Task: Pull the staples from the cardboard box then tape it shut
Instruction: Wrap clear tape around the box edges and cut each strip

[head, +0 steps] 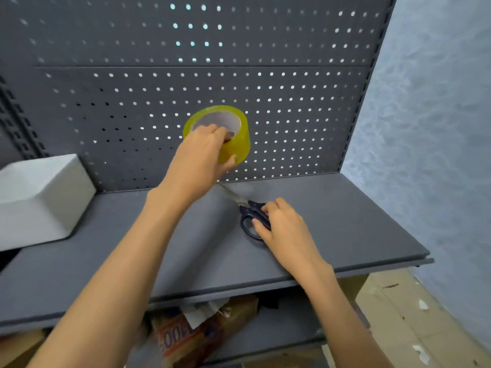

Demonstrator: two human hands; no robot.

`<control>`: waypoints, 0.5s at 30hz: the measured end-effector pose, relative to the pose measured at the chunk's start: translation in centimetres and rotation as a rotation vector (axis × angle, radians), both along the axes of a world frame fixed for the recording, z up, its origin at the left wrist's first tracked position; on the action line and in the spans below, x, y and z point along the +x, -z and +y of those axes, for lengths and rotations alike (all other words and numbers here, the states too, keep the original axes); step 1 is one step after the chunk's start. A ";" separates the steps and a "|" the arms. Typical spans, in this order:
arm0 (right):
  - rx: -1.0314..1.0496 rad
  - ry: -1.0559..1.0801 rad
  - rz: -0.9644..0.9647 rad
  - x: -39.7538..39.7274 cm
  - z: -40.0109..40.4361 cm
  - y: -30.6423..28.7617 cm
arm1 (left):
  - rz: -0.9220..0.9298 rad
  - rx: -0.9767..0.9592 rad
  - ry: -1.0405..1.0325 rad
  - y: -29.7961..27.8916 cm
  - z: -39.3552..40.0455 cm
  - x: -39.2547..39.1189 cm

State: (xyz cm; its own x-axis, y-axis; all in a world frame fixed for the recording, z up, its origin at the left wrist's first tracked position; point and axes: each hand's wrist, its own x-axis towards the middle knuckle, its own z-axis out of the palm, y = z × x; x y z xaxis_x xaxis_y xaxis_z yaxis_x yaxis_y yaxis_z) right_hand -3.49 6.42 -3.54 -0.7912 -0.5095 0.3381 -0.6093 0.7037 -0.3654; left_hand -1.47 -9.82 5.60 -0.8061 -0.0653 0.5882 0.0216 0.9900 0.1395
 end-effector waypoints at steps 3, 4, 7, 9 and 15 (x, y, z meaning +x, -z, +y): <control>-0.071 -0.050 0.000 0.5 -2.4 -0.6 | 0.062 -0.033 -0.098 -1.4 -2.2 3.4; -0.094 -0.073 0.001 0.9 -3.4 -0.9 | 0.079 -0.046 -0.129 -1.9 -3.0 4.6; -0.190 -0.135 0.014 2.2 -6.5 -1.8 | 0.122 -0.075 -0.211 -3.1 -5.4 8.2; -0.254 -0.168 0.027 3.5 -9.0 -2.6 | 0.140 -0.096 -0.273 -3.6 -7.0 10.7; -0.352 -0.294 0.072 9.2 -16.8 -4.0 | 0.146 -0.145 -0.459 -3.6 -11.8 19.9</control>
